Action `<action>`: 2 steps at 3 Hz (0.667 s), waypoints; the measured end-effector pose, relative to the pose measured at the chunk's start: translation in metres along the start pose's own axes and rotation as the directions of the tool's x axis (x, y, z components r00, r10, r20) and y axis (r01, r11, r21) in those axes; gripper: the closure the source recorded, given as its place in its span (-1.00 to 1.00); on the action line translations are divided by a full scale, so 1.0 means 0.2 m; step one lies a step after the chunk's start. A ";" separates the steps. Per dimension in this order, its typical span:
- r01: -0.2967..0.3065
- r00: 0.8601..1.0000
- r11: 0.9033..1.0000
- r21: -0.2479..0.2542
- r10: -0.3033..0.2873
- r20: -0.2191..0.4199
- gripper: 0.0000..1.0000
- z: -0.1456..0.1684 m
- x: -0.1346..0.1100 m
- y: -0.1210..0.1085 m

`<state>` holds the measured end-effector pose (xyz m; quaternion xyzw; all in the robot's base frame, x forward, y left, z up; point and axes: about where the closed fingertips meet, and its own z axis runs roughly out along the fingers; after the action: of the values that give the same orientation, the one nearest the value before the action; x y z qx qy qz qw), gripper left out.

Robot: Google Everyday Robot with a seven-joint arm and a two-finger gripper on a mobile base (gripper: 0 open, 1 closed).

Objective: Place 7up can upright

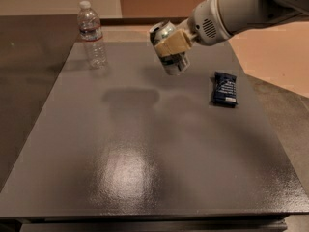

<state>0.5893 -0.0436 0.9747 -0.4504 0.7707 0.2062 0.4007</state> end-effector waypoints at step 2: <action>-0.153 0.983 0.983 0.098 0.141 0.120 1.00 0.14 0.13 0.17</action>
Offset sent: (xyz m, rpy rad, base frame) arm 0.0320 0.0060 -0.0075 0.3314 -0.3088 -0.4829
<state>0.5664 -0.0206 0.9361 -0.3577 0.7880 0.2187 0.4508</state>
